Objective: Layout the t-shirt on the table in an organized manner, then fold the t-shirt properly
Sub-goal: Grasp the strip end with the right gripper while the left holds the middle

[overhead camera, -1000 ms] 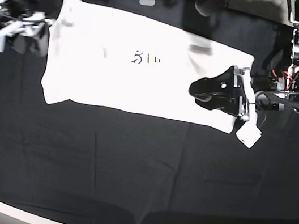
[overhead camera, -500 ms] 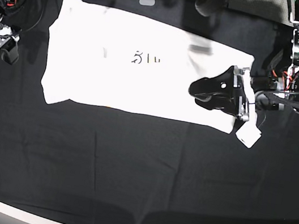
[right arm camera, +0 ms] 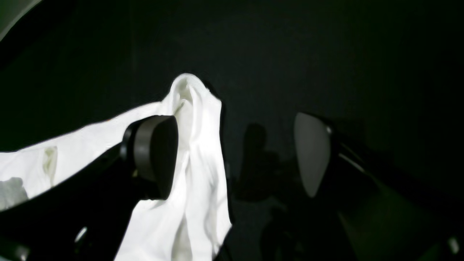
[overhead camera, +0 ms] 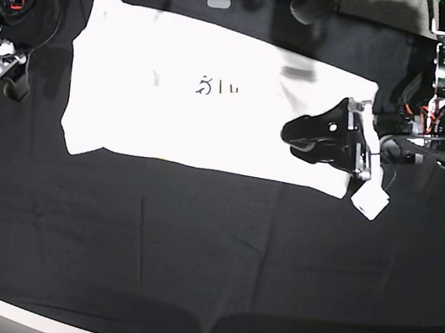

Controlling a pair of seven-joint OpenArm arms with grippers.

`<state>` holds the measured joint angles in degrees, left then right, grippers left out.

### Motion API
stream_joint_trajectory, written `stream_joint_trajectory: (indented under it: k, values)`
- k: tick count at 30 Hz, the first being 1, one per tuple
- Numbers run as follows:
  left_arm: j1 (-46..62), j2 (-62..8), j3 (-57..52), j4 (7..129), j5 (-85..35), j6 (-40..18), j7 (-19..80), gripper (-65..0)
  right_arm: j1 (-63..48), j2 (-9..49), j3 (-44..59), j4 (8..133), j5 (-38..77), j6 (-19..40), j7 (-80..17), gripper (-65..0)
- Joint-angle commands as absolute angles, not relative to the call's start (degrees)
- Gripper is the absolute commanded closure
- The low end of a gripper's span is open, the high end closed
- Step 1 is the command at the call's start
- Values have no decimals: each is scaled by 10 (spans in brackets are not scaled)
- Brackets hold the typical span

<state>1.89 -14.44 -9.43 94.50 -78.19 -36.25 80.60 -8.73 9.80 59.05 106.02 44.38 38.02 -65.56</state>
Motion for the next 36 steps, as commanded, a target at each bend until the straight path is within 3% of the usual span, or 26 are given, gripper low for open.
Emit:
stream_joint_trajectory:
  k: [1, 15, 27, 36]
  values:
    - [11, -148, -96, 954, -800, -367, 797, -276, -73, 108, 592, 1071, 456, 385, -640, -475]
    - [11, -148, -96, 954, -800, -367, 797, -276, -39, 108, 582, 1058, 407, 381, -648, -473]
    - [11, -148, -96, 954, -800, -367, 797, -276, -46, 151, 414, 829, 411, 382, -648, -470]
    - [11, -148, -96, 954, -800, -367, 797, -276, -100, 136, 400, 817, 480, 385, -649, -469]
